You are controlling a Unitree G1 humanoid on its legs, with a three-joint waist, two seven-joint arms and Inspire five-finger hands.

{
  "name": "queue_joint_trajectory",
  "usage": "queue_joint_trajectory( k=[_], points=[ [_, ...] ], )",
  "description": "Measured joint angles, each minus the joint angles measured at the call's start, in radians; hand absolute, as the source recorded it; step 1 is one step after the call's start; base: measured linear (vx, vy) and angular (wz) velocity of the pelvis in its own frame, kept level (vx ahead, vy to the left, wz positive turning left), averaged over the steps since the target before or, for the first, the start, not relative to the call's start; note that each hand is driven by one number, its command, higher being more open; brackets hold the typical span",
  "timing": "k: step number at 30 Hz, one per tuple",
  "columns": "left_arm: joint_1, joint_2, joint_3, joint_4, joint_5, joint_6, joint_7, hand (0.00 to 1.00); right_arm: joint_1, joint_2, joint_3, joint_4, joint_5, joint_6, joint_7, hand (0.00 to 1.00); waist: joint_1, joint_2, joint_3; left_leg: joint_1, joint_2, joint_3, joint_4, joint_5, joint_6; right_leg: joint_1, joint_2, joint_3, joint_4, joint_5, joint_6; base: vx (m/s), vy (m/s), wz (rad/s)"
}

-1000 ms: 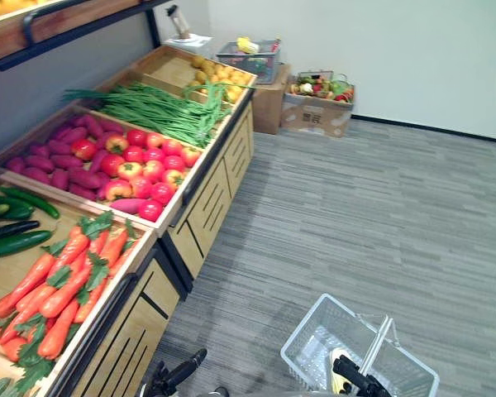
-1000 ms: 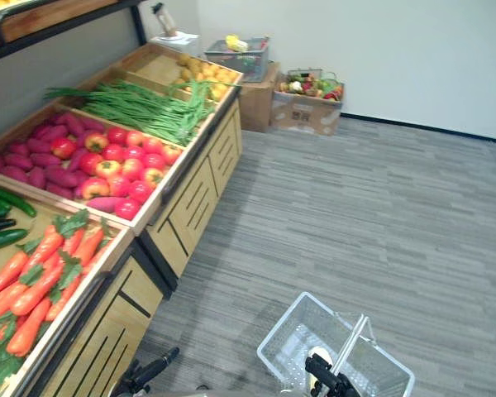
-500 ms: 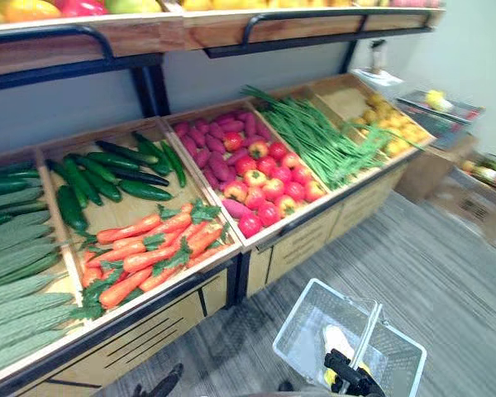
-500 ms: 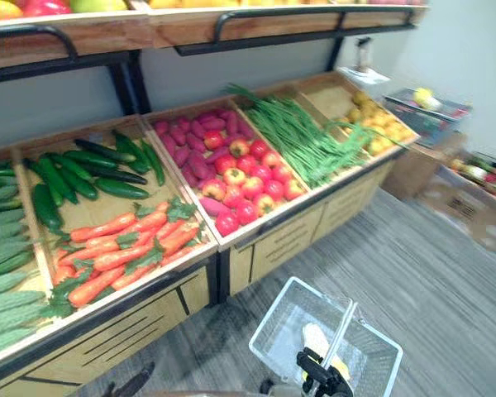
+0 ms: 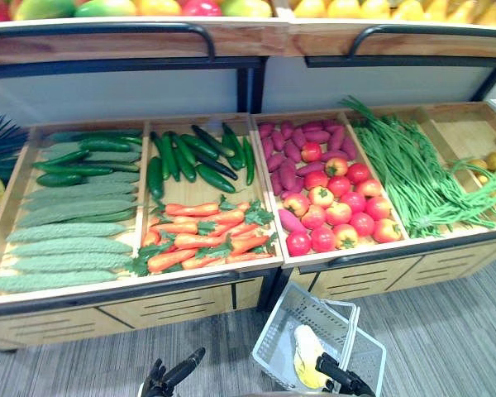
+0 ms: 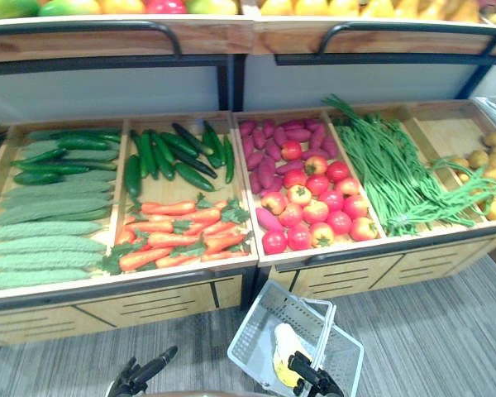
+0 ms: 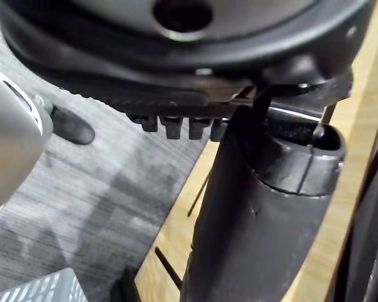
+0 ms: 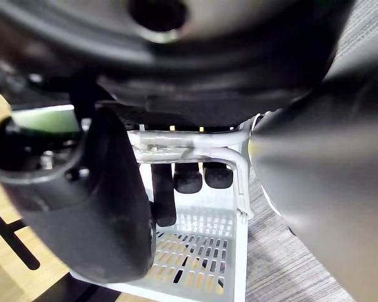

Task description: Pick vegetable in the basket

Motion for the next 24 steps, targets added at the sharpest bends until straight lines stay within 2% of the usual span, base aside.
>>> queue_joint_trajectory(
  k=[3, 6, 8, 10, 12, 13, 14, 16, 18, 21, 23, 24],
  points=[
    [0.006, 0.001, 0.004, 0.022, -0.027, 0.001, 0.065, 1.00, 0.000, -0.003, -0.009, -0.001, -0.003, 0.006, 0.001, 0.00, -0.001, 0.000, 0.000, 0.004, -0.011, 0.007, -0.007, 0.000, 0.000, -0.001, -0.004, 0.018, -0.007, 0.000, 0.000, -0.06, 0.046, -0.11],
    [0.018, 0.000, 0.035, 0.045, -0.033, -0.038, 0.157, 1.00, -0.002, 0.000, -0.049, 0.015, -0.012, -0.003, 0.002, 0.00, 0.001, -0.001, 0.000, 0.020, -0.020, 0.025, -0.056, 0.023, 0.000, -0.002, -0.006, 0.035, -0.021, -0.001, 0.002, -0.10, 0.035, -0.11],
    [0.026, 0.001, 0.090, 0.061, -0.085, -0.107, 0.215, 1.00, 0.000, 0.004, -0.048, 0.016, -0.013, -0.005, 0.006, 0.00, 0.001, -0.009, 0.004, 0.023, -0.032, 0.033, -0.068, 0.035, 0.002, 0.002, -0.015, 0.043, -0.048, -0.009, 0.013, -0.12, 0.025, -0.09],
    [0.028, 0.005, 0.162, 0.069, -0.148, -0.179, 0.245, 1.00, 0.002, 0.002, -0.047, 0.011, -0.017, -0.009, 0.010, 0.00, 0.001, -0.002, 0.008, 0.026, -0.034, 0.034, -0.069, 0.042, 0.006, 0.002, -0.018, 0.042, -0.047, -0.008, 0.015, -0.16, 0.014, 0.00],
    [0.032, 0.026, 0.239, 0.037, -0.137, -0.319, 0.335, 1.00, 0.027, -0.001, -0.027, -0.017, -0.043, -0.011, 0.017, 0.00, 0.011, 0.001, 0.005, 0.022, -0.032, 0.051, -0.070, 0.034, 0.010, 0.010, -0.020, 0.032, -0.062, -0.006, 0.029, -0.17, 0.019, 0.09],
    [0.033, 0.036, 0.254, 0.018, -0.133, -0.348, 0.358, 1.00, 0.037, -0.001, -0.017, -0.032, -0.043, -0.011, 0.019, 0.00, 0.016, 0.003, 0.004, 0.021, -0.030, 0.061, -0.070, 0.034, 0.010, 0.017, -0.020, 0.029, -0.076, -0.004, 0.034, -0.11, 0.024, 0.20],
    [0.031, 0.068, 0.291, -0.049, -0.128, -0.425, 0.410, 1.00, 0.055, -0.007, 0.004, -0.055, -0.044, -0.009, 0.024, 0.00, 0.025, 0.005, 0.001, 0.008, -0.025, 0.092, -0.070, 0.034, 0.011, 0.024, -0.021, 0.018, -0.106, 0.000, 0.041, -0.03, 0.021, 0.24],
    [0.029, 0.107, 0.340, -0.131, -0.107, -0.485, 0.451, 1.00, 0.064, -0.012, 0.010, -0.065, -0.050, -0.007, 0.024, 0.00, 0.029, 0.009, -0.001, -0.003, -0.023, 0.122, -0.070, 0.034, 0.011, 0.029, -0.021, 0.017, -0.131, -0.003, 0.047, 0.00, 0.043, 0.21],
    [0.025, 0.182, 0.419, -0.289, -0.027, -0.551, 0.521, 1.00, 0.070, -0.022, 0.014, -0.069, -0.072, 0.000, 0.025, 0.00, 0.050, 0.016, -0.005, -0.001, -0.032, 0.151, -0.070, 0.034, 0.012, 0.039, -0.034, 0.021, -0.149, 0.001, 0.056, 0.07, 0.083, 0.02],
    [0.013, 0.275, 0.449, -0.504, 0.077, -0.589, 0.585, 1.00, 0.072, -0.040, 0.042, -0.072, -0.081, 0.018, 0.025, 0.00, 0.062, 0.025, -0.013, 0.015, -0.056, 0.160, -0.070, 0.018, 0.019, 0.059, -0.058, 0.027, -0.151, 0.031, 0.058, 0.15, 0.099, -0.01],
    [-0.012, 0.335, 0.449, -0.627, 0.097, -0.585, 0.540, 1.00, 0.077, -0.044, 0.062, -0.072, -0.092, 0.025, 0.024, 0.00, 0.074, 0.039, -0.027, 0.027, -0.070, 0.175, -0.069, 0.012, 0.018, 0.069, -0.070, 0.035, -0.158, 0.032, 0.059, 0.18, 0.086, -0.08],
    [-0.028, 0.373, 0.448, -0.710, 0.097, -0.558, 0.476, 1.00, 0.071, -0.048, 0.074, -0.071, -0.107, 0.030, 0.024, 0.00, 0.074, 0.040, -0.045, 0.031, -0.075, 0.196, -0.063, 0.013, 0.018, 0.069, -0.076, 0.041, -0.158, 0.035, 0.060, 0.17, 0.071, -0.02]
  ],
)
